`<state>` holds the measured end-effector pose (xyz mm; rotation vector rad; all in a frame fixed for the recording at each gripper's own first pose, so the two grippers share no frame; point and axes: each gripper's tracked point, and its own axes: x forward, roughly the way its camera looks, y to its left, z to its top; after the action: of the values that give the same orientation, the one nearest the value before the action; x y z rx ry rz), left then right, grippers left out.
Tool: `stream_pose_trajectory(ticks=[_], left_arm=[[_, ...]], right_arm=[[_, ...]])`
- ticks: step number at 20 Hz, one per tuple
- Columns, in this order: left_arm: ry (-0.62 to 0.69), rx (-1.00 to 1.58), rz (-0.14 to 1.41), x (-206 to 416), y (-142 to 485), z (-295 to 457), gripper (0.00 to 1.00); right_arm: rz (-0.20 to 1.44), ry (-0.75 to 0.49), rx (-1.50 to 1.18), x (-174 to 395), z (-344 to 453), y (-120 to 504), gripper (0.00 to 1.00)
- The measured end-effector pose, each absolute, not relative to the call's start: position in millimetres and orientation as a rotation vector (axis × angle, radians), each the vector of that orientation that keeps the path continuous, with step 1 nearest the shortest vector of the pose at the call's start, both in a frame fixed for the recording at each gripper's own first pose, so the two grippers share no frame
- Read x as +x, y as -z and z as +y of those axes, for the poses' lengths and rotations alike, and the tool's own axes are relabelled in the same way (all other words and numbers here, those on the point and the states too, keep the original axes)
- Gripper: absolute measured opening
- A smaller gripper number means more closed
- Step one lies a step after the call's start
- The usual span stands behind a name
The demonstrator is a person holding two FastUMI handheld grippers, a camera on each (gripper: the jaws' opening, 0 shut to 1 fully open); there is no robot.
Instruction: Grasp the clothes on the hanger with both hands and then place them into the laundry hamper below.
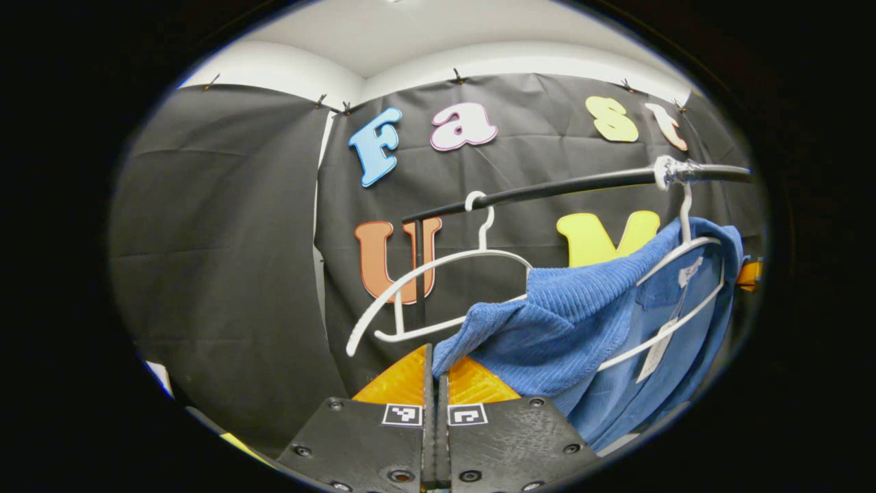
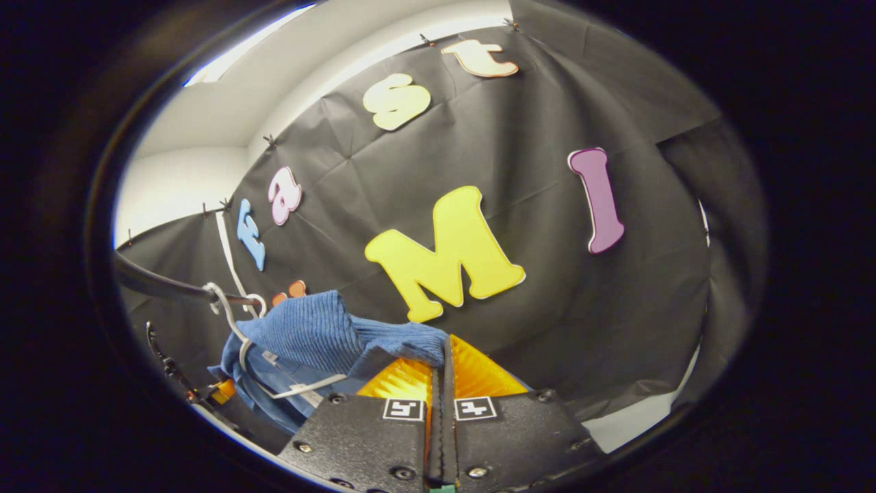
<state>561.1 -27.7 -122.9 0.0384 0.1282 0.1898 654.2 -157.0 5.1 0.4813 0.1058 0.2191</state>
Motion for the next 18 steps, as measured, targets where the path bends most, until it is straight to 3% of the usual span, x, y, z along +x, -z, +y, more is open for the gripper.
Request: stream_pose_trajectory(ticks=[4,12,18], left_arm=[[-0.201,0.036,0.101,562,108,-23,0.0],[-0.208,0.043,0.069,569,79,-10,0.04],[-0.196,0.03,0.085,583,71,0,0.0]], right_arm=[[0.065,-0.223,0.478,651,-162,-22,0.03],[-0.026,-0.159,0.382,664,-168,-59,0.03],[0.027,-0.122,0.304,684,-161,-36,0.04]])
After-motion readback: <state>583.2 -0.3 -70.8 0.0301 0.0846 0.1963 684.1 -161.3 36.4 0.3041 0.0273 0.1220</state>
